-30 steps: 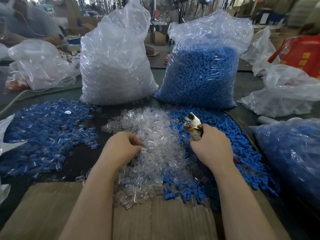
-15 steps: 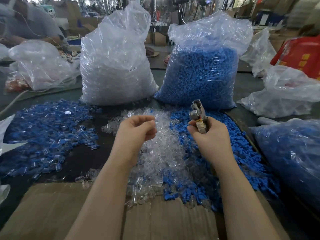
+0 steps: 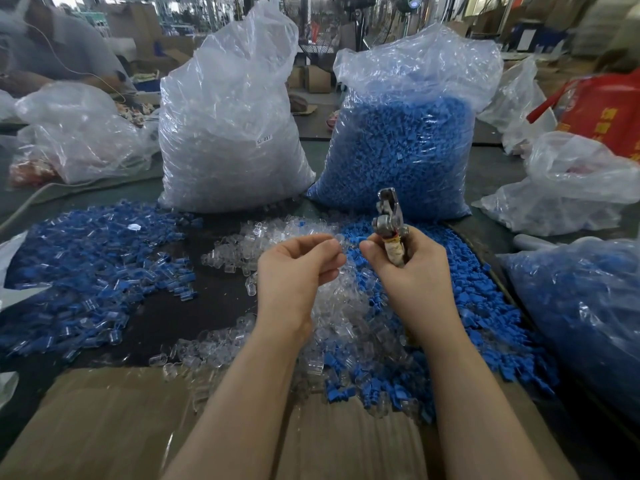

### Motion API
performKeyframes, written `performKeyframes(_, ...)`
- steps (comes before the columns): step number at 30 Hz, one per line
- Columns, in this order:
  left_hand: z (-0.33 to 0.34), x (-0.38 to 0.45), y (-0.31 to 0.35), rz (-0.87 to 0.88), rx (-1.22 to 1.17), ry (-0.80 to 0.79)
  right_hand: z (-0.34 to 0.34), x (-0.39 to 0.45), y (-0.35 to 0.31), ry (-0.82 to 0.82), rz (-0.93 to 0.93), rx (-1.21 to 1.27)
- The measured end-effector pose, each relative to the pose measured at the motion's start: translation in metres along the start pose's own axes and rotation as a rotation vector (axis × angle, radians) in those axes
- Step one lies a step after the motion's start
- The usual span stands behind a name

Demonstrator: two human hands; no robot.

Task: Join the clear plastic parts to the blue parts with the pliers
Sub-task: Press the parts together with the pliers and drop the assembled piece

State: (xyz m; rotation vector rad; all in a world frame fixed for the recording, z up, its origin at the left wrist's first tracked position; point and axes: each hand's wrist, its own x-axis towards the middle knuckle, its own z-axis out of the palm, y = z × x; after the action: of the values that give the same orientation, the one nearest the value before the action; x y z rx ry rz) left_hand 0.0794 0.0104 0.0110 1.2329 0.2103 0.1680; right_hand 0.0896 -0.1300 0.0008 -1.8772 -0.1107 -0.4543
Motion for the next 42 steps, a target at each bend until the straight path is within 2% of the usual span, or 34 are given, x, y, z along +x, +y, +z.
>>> performKeyframes(5, 0.004, -0.003, 0.0, 0.035, 0.022, -0.021, 0.003, 0.0, -0.004, 0.016, -0.024, -0.034)
performKeyframes(15, 0.009, -0.009, -0.004, 0.273, 0.276, 0.005, 0.006, -0.003, -0.003, 0.04, -0.047, -0.074)
performKeyframes(25, 0.006, -0.008, -0.007, 0.444, 0.429, 0.059, 0.004, -0.003, -0.005, -0.093, 0.013, -0.027)
performKeyframes(33, 0.002, -0.003, -0.005, 0.308, 0.202, 0.022, -0.008, 0.0, 0.001, -0.266, 0.107, -0.079)
performKeyframes(42, 0.0, -0.002, -0.007, 0.353, 0.156, -0.051, -0.01, -0.001, 0.0, -0.373, 0.06, -0.14)
